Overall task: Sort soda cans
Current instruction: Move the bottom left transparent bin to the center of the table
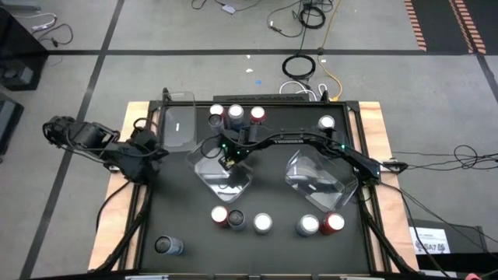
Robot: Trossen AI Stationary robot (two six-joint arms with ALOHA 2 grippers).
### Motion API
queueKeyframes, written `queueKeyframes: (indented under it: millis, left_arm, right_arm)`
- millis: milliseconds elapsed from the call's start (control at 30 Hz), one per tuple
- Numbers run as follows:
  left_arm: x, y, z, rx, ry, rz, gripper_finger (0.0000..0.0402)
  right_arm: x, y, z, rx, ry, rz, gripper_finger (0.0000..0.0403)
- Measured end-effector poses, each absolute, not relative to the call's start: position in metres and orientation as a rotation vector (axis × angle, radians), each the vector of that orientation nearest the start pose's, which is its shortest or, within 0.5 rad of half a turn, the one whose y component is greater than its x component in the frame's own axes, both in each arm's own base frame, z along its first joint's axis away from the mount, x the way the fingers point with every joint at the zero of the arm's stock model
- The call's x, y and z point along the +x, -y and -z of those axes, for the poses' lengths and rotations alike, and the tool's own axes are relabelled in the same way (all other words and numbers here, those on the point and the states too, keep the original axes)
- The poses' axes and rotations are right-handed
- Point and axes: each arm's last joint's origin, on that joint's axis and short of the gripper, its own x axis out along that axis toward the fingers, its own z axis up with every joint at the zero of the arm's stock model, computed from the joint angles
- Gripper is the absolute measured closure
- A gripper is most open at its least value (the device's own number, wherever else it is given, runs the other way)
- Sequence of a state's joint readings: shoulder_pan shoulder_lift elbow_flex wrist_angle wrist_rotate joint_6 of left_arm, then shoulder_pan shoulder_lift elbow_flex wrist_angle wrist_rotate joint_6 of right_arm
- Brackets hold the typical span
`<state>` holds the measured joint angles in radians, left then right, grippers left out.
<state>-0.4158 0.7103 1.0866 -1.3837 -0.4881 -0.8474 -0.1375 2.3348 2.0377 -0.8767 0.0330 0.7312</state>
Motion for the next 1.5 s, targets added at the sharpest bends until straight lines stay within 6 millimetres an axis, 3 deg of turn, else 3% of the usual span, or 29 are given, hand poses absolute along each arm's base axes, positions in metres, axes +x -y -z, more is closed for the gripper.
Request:
queueKeyframes:
  millis: [400, 600, 800, 1000, 1233, 1367, 1500]
  left_arm:
    - [0.061, 0.012, -0.344, -0.367, -0.77, -0.419, 0.0384]
    - [0.057, 0.011, -0.345, -0.357, -0.765, -0.401, 0.0384]
    - [0.056, 0.01, -0.345, -0.335, -0.768, -0.387, 0.0384]
    - [0.056, 0.01, -0.345, -0.335, -0.767, -0.386, 0.0384]
    - [0.056, 0.01, -0.345, -0.337, -0.773, -0.383, 0.0384]
    - [0.056, 0.011, -0.344, -0.343, -0.782, -0.372, 0.0384]
    - [0.055, 0.01, -0.344, -0.344, -0.796, -0.376, 0.0384]
  right_arm:
    - [0.471, 0.057, -0.201, 0.786, -1.121, 0.768, 0.0401]
    - [0.457, 0.052, -0.216, 0.808, -1.137, 0.884, 0.0402]
    - [0.436, 0.045, -0.243, 0.806, -1.131, 1.012, 0.0402]
    - [0.422, 0.03, -0.258, 0.756, -1.123, 1.101, 0.0402]
    - [0.42, 0.018, -0.256, 0.725, -1.085, 1.151, 0.0403]
    - [0.406, 0.016, -0.254, 0.737, -1.081, 1.196, 0.0403]
    - [0.387, 0.015, -0.261, 0.816, -0.95, 1.177, 0.0403]
